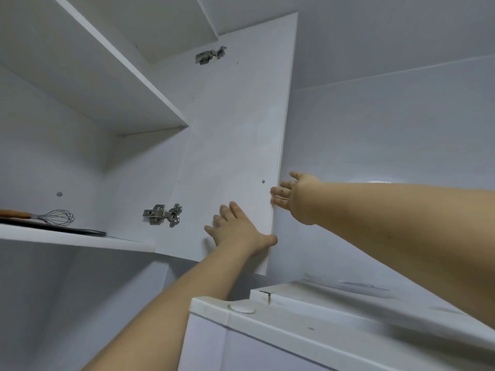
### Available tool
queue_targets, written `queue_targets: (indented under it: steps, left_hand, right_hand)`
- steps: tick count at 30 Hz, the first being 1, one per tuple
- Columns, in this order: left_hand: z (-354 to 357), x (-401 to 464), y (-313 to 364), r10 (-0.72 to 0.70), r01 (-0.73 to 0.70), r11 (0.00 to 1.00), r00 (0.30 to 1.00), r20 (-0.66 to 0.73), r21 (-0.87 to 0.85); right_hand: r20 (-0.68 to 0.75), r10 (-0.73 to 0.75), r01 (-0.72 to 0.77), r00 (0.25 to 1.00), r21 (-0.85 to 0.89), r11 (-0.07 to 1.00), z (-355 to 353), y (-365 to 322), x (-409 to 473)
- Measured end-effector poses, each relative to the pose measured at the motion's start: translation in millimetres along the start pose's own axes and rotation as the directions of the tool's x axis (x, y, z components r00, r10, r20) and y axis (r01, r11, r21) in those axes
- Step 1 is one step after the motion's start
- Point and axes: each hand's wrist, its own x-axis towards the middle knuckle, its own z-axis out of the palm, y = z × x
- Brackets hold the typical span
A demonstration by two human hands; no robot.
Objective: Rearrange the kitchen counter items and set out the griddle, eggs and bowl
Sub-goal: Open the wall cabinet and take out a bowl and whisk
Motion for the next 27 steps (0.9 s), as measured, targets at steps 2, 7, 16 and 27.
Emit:
queue_targets:
  steps: [2, 7, 16, 27]
  left_hand:
    - [3, 0, -2, 0.025, -0.025, 1.000, 1.000, 0.009, 0.014]
    - [-22, 6, -23, 0.124, -0.124, 0.992, 0.992, 0.015, 0.004]
    - [-105, -6, -82, 0.249, -0.177, 0.917, 0.954, -0.166, 0.357]
    - [-237, -52, -164, 0.108, 0.075, 0.829, 0.951, -0.289, 0.555]
  right_hand:
    - [0.079, 0.019, -0.025, 0.997, 0.078, 0.997, -12, 8, -7]
    - [0.083, -0.060, 0.062, 0.995, -0.024, 0.998, -9, 18, -8]
    - [-0.184, 0.002, 0.037, 0.983, 0.207, 0.978, -51, 29, -22]
    - [-0.450, 0.121, 0.198, 0.885, 0.598, 0.777, -180, 21, -27]
